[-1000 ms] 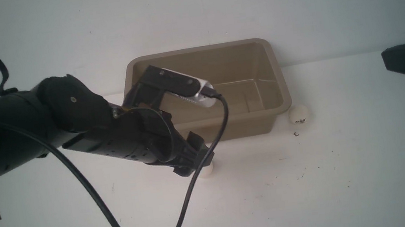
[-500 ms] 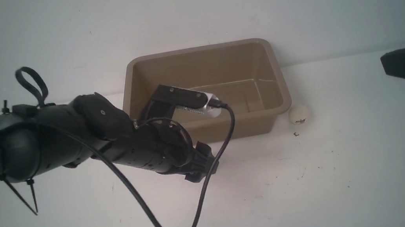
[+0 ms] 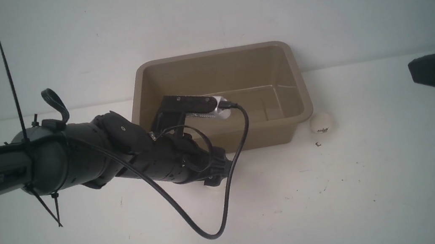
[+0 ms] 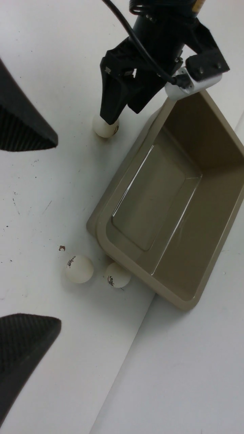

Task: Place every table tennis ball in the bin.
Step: Use the left arm to clamp the table tennis ball closest to it

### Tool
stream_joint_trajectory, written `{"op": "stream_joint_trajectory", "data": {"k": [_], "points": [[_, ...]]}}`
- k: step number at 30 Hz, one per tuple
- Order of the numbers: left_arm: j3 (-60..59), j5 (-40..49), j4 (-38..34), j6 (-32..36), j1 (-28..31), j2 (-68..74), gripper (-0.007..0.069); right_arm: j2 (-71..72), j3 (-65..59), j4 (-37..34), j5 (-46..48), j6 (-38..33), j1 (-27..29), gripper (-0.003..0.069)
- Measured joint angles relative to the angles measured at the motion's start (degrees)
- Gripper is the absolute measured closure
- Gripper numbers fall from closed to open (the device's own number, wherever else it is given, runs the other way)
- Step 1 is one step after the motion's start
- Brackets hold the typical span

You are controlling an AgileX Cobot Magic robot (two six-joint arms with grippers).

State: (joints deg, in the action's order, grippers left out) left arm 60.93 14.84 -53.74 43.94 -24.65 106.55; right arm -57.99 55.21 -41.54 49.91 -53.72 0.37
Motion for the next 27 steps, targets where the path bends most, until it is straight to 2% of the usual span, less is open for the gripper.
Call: {"op": "stream_joint_trajectory", "data": {"k": [27], "points": [[0.95,-2.48,-1.19,3.41,-1.64,4.52,0.0092,0.0,0.0,-0.07,0.04,0.13,0.0,0.0074]]}}
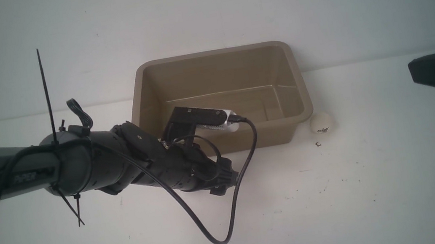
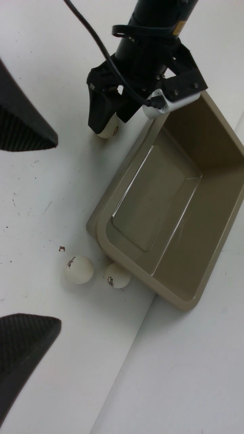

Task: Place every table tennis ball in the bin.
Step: Use the left arm to clamp the table tennis ball closest to it

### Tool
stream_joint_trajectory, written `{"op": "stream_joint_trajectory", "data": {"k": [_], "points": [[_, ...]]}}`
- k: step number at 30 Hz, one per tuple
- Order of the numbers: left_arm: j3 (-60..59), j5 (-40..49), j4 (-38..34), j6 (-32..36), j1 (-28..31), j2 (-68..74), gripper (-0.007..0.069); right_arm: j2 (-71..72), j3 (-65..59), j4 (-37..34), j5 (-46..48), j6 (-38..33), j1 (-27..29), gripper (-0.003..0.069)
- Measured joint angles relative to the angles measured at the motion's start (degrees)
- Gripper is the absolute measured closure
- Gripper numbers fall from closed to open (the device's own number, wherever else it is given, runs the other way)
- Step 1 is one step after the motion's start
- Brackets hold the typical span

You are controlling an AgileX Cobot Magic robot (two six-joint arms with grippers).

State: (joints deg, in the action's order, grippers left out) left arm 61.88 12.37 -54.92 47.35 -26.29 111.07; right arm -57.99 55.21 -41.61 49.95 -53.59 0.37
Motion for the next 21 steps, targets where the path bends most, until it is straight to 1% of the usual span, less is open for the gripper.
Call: {"op": "stream_joint_trajectory", "data": {"k": [2,4,6,9,15,21], "points": [[0.0,-0.84,-0.42,0.44,-0.41,0.31,0.0097,0.0,0.0,-0.61,0.0,0.0,0.0,0.0074],[0.0,-1.08,-1.04,0.57,-0.54,0.71,0.012,0.0,0.0,-0.82,0.11,0.0,0.0,0.0074],[0.0,-1.37,-1.84,0.57,-0.54,1.48,0.0167,0.0,0.0,-1.09,0.42,0.0,0.0,0.0074],[0.0,-1.81,-2.12,0.63,-0.54,2.32,0.0269,0.0,0.0,-1.18,0.49,0.0,0.0,0.0074],[0.0,-2.02,-2.37,1.28,-0.54,2.09,0.0272,0.0,0.0,-1.23,0.85,0.0,0.0,0.0074],[0.0,4.05,-2.37,3.64,-0.54,-2.01,0.0272,0.0,0.0,-1.23,0.98,0.0,0.0,0.0074]]}}
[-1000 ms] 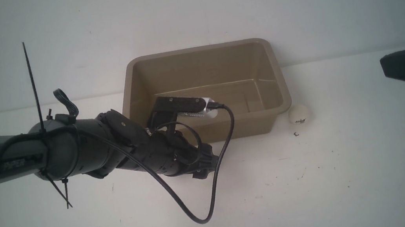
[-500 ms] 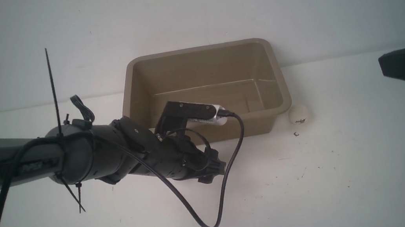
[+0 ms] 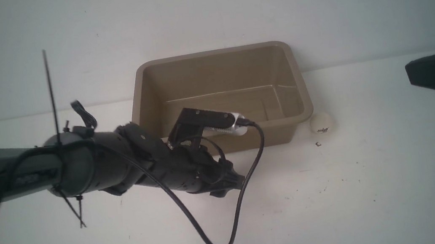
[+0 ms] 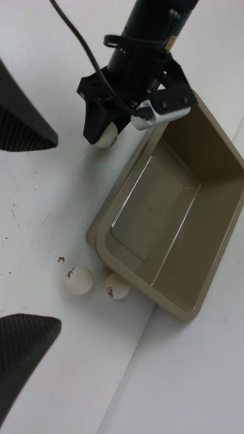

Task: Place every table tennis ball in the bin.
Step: Use the left arm to clamp the table tennis ball closest to it, then use the left arm to put the table tennis ball into the box

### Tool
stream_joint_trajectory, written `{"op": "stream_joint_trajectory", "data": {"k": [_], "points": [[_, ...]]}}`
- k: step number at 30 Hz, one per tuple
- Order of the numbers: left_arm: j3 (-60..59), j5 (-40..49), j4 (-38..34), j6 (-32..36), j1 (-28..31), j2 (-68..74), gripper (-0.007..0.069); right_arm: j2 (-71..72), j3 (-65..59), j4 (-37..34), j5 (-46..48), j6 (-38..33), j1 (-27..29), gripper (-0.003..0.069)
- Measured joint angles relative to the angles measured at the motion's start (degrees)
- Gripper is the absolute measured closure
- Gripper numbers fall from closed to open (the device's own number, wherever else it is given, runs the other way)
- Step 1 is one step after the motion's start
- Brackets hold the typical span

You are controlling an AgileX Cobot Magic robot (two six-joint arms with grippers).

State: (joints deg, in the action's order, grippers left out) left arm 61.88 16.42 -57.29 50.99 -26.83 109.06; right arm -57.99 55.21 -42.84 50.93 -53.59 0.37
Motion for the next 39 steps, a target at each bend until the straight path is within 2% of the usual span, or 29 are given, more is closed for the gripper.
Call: {"op": "stream_joint_trajectory", "data": {"k": [6,9,12,14,18,22,28,31,36,39], "points": [[0.0,9.1,0.12,1.81,0.0,-6.78,0.0272,0.0,0.0,-0.06,0.05,0.0,0.0,0.0074],[0.0,13.45,0.23,5.39,0.0,-11.35,0.0272,0.0,0.0,0.0,0.05,0.0,0.0,0.0074],[0.0,14.06,-0.32,9.15,0.0,-15.03,0.0272,0.0,0.0,-0.05,0.05,0.0,0.0,0.0074],[0.0,11.24,-2.09,11.93,0.0,-17.59,0.0272,0.0,0.0,-0.44,0.05,0.0,0.0,0.0074],[0.0,-1.87,-6.52,18.51,0.29,-19.54,0.0272,0.0,0.0,-0.85,1.06,0.0,0.0,0.0074],[1.3,-8.96,-8.56,25.79,1.8,-18.51,0.0272,0.0,0.0,-0.85,1.44,0.0,0.0,0.0074],[7.23,-10.23,-10.22,28.67,4.97,-11.4,0.027,0.0,0.0,-0.89,1.73,0.0,0.0,0.0074],[10.21,-9.23,-10.34,28.86,5.68,-7.23,0.0239,0.0,0.0,-0.89,2.21,0.0,0.0,0.0074],[15.34,-6.3,-12.23,28.63,5.64,-0.71,0.0121,0.0,0.0,-0.89,2.44,0.0,0.0,0.0074],[16.11,-6.36,-14.45,27.87,5.64,0.99,0.0111,0.0,0.0,-0.89,2.92,0.0,0.0,0.0074]]}}
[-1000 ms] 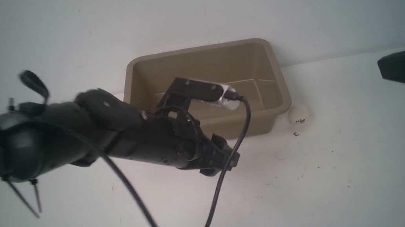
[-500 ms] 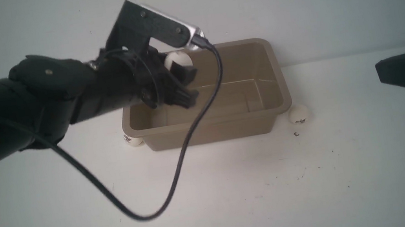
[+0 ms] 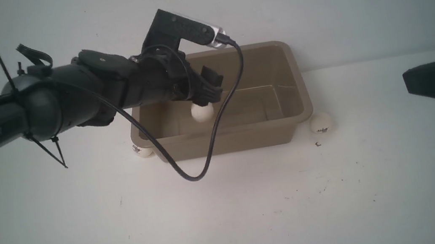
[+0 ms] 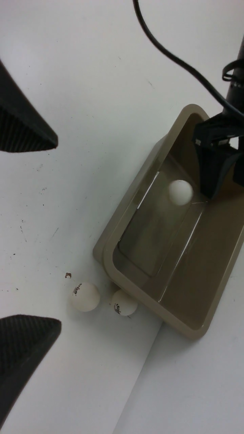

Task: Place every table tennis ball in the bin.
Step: Use the left arm to put the table tennis ball into the box, then use the right arm to clamp the table tennis ball closest to it

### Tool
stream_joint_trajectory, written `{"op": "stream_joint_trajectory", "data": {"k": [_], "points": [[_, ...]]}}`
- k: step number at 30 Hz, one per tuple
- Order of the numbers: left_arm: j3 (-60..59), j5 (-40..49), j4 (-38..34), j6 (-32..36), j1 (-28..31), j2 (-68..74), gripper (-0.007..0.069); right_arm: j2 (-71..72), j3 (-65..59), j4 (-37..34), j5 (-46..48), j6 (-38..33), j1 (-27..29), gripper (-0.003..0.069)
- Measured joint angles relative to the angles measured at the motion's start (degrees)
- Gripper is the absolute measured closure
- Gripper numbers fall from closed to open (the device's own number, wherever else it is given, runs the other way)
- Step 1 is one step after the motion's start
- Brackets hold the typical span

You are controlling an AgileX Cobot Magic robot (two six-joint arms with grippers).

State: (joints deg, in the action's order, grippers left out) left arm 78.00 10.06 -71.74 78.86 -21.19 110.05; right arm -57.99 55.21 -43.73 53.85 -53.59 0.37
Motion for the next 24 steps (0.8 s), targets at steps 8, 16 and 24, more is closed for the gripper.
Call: {"op": "stream_joint_trajectory", "data": {"k": [8,16,24], "points": [[0.36,3.48,-1.64,-0.05,0.05,-4.22,0.0178,0.0,0.0,0.06,0.61,0.0,0.0,0.0074],[0.36,12.4,3.65,-3.38,0.05,-16.83,0.0219,-1.31,0.06,1.89,0.02,0.0,0.0,0.0074],[0.36,19.28,28.54,-24.66,3.21,-25.92,0.0219,-2.29,0.06,2.63,-1.17,0.0,0.0,0.0074]]}}
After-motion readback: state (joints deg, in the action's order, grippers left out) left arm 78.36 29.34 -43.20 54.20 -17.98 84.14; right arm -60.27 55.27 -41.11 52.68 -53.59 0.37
